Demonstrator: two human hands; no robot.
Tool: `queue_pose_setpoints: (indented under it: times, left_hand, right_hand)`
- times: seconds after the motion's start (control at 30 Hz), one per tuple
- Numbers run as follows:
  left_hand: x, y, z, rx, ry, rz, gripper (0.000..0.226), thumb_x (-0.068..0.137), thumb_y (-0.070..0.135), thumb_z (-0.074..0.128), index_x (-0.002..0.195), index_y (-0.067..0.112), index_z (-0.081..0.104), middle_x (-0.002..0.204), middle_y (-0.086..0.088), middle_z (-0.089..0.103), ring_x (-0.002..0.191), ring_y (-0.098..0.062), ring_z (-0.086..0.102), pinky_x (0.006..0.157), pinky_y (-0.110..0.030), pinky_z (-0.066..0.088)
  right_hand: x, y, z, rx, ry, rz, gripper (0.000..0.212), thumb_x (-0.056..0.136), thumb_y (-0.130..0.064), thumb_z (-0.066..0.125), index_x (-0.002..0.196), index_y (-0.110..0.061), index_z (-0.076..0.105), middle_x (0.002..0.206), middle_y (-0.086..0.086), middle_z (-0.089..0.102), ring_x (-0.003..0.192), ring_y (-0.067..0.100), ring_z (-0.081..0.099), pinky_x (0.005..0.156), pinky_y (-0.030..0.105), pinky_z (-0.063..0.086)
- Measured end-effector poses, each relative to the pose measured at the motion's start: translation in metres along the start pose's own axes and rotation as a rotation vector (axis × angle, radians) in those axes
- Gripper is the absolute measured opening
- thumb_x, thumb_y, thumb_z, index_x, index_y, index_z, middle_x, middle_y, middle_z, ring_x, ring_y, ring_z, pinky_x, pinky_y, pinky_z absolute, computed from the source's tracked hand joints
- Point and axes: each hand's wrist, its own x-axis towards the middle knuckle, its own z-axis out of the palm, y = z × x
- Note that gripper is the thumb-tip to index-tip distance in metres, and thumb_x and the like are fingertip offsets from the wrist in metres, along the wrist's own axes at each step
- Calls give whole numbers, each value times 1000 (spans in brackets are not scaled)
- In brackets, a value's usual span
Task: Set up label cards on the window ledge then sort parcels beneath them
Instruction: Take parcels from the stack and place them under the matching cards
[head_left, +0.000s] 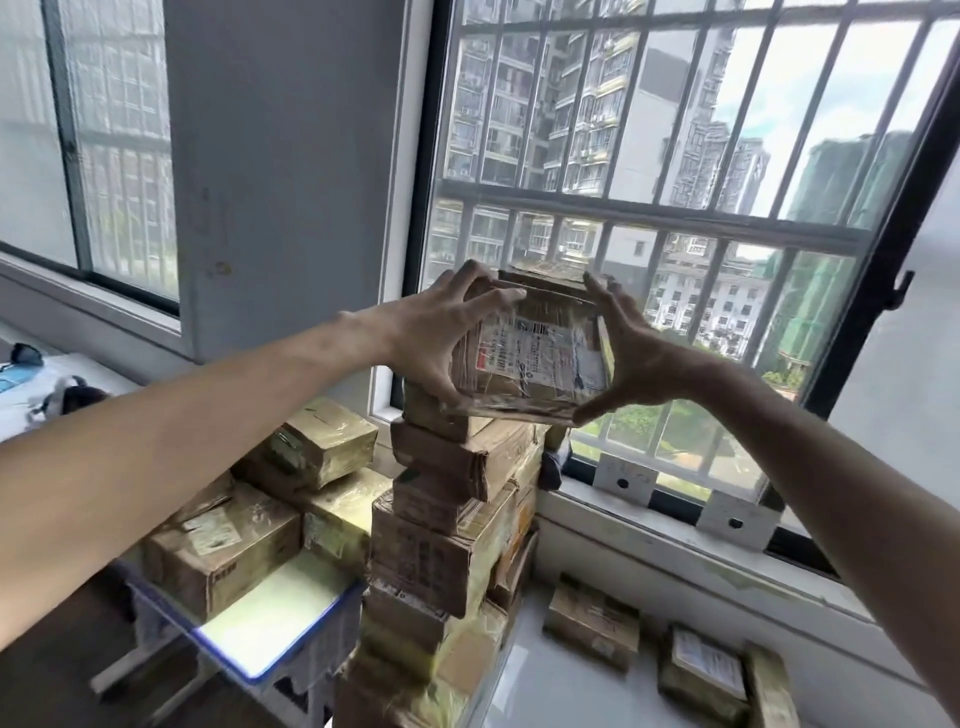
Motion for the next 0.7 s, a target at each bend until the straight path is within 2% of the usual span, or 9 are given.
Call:
queue_pose_setpoints:
  times: [0.1, 0.2, 0.27, 0.4, 0.5, 0.6, 0.7]
  left_hand:
    - [-7, 6, 6, -21, 35, 46, 133, 51, 61, 89, 156, 25, 16, 146, -9, 14, 138, -31, 23, 109, -50, 41]
    - [-11, 10, 11, -40, 54, 76, 136, 48, 58, 92, 155, 29, 14, 145, -7, 14, 137, -30, 24, 108, -51, 43]
    - [-13, 10, 16, -41, 61, 95, 138, 47, 61, 91, 155, 32, 10, 145, -9, 14, 138, -31, 23, 104, -55, 47]
    - [-17, 17, 24, -54, 89, 135, 141, 47, 65, 89, 156, 36, 5, 145, -10, 16, 137, -30, 25, 104, -56, 46]
    - [-20, 24, 30, -76, 108, 182, 143, 46, 65, 90, 157, 33, 6, 146, -10, 17, 135, -30, 28, 105, -53, 44]
    - [-21, 29, 40, -93, 130, 217, 145, 44, 64, 91, 158, 29, 8, 144, -12, 21, 131, -30, 32, 102, -54, 47]
    - [-21, 36, 48, -95, 154, 253, 147, 43, 63, 91, 158, 25, 9, 145, -15, 24, 129, -32, 34, 98, -52, 49]
  right_hand:
    - [-11, -3, 5, -146, -51, -21, 164, 43, -49, 97, 150, -43, -27, 165, 0, -24, 151, 38, -9, 115, 66, 7]
    - [-24, -4, 10, -228, 7, -60, 163, 46, -43, 99, 154, -37, -23, 157, 7, 14, 141, 38, 27, 114, 61, 31]
    - [-33, -3, 11, -278, 40, -86, 160, 47, -43, 98, 156, -32, -18, 148, 10, 25, 131, 35, 37, 111, 56, 40]
    - [-56, -3, 13, -303, 78, -115, 154, 46, -48, 97, 154, -28, -12, 144, 11, 28, 125, 33, 40, 104, 51, 48]
    - [-73, -3, 12, -324, 82, -97, 152, 47, -53, 95, 155, -11, -3, 142, 12, 29, 125, 31, 39, 107, 49, 46]
    - [-91, 0, 11, -323, 95, -88, 145, 45, -69, 83, 153, -14, 5, 135, 6, 32, 120, 26, 40, 100, 49, 50]
    - [-112, 1, 9, -321, 122, -87, 136, 49, -71, 77, 152, -13, 8, 131, 5, 31, 114, 25, 38, 98, 48, 49]
